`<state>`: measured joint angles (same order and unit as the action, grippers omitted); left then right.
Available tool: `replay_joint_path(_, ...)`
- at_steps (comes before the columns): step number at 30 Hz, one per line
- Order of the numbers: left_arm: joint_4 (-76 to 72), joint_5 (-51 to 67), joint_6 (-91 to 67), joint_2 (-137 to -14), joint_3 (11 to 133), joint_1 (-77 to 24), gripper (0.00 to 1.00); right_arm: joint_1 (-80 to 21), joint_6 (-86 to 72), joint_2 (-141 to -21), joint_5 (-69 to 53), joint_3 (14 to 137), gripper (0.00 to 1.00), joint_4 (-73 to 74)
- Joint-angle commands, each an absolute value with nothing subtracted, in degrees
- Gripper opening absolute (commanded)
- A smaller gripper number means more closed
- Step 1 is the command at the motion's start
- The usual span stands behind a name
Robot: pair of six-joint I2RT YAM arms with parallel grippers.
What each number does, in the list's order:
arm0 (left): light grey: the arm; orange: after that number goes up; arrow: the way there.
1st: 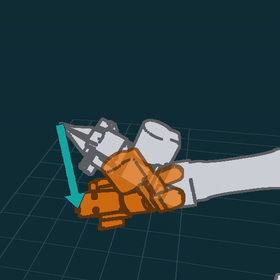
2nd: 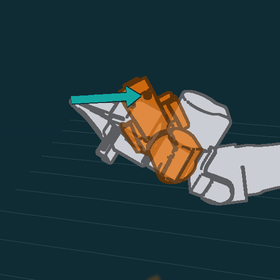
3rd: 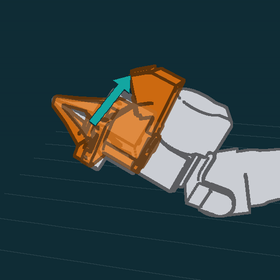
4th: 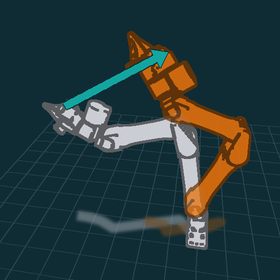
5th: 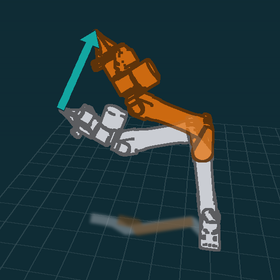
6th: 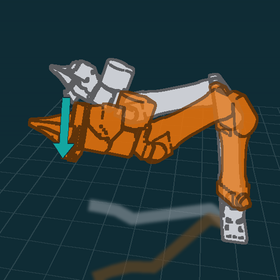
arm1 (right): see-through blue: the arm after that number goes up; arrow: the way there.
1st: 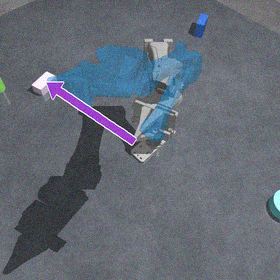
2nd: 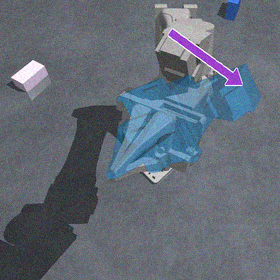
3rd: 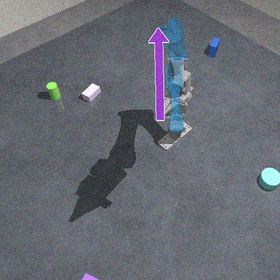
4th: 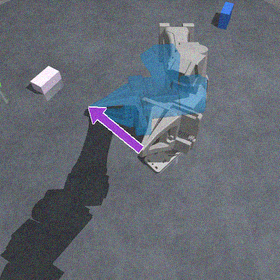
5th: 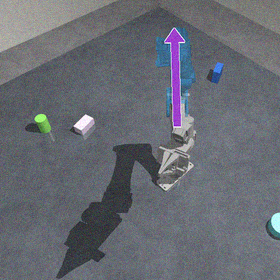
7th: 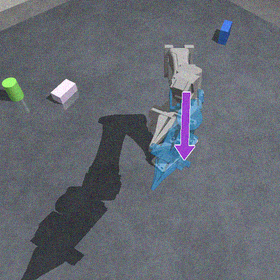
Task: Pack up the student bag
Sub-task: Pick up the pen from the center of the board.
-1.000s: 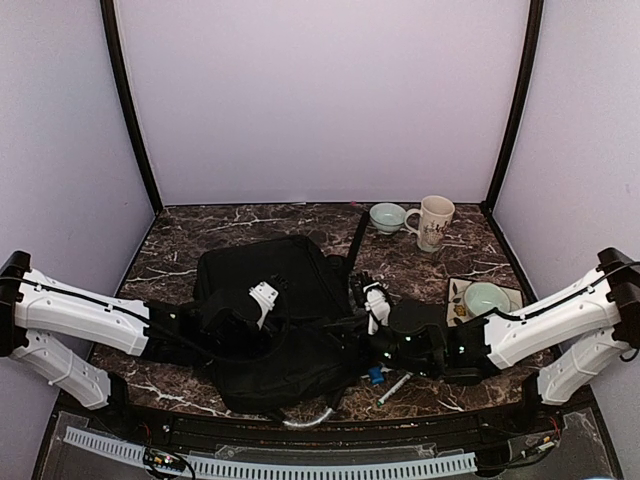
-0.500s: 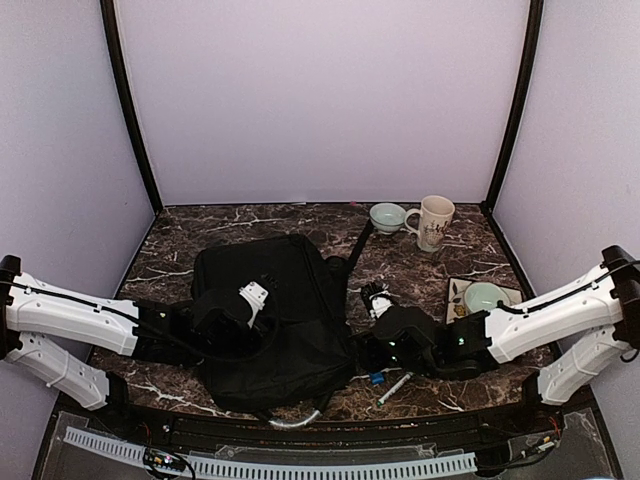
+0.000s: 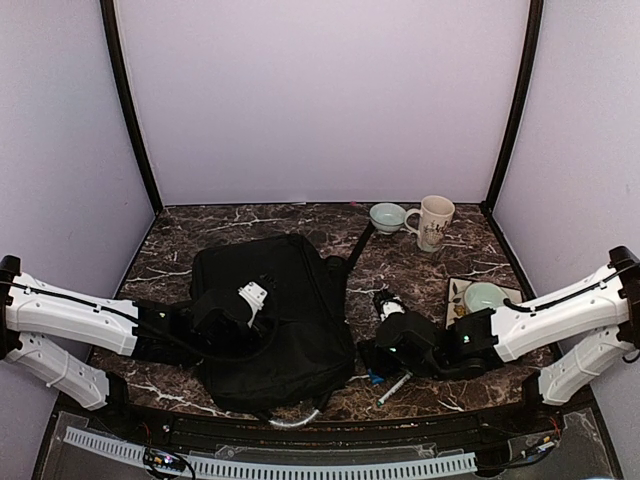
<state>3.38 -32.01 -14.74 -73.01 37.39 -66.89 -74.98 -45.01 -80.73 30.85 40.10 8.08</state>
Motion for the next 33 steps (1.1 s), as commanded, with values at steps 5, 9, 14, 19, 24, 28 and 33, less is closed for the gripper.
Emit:
replay_joint_path(5, 6.61, -34.45, -15.56, -71.6, 36.74, -66.27, 0.0, -78.0, -49.77, -80.5, 29.18, 38.71, 0.57, 16.94)
replay_joint_path(9, 6.6, -34.13, -15.65, -71.22, 36.74, -66.27, 0.0, -78.94, -50.31, -82.39, 28.32, 38.75, 0.57, 16.83)
replay_joint_path(14, 6.73, -34.14, -15.75, -70.95, 36.56, -66.27, 0.0, -79.72, -50.23, -84.98, 27.96, 38.79, 0.55, 15.77)
replay_joint_path(19, 6.65, -34.1, -15.65, -71.01, 36.57, -66.27, 0.0, -79.8, -49.45, -87.52, 27.22, 39.64, 0.53, 14.29)
replay_joint_path(24, 6.51, -34.19, -15.6, -71.1, 36.57, -66.27, 0.0, -79.8, -48.66, -89.94, 26.35, 40.52, 0.51, 13.44)
replay_joint_path(28, 6.43, -34.11, -15.53, -71.1, 36.51, -66.27, 0.0, -79.89, -48.38, -90.87, 25.8, 41.14, 0.49, 13.49)
replay_joint_path(33, 6.42, -34.11, -15.58, -71.02, 36.44, -66.27, 0.0, -79.89, -48.59, -92.63, 26.22, 41.61, 0.41, 14.58)
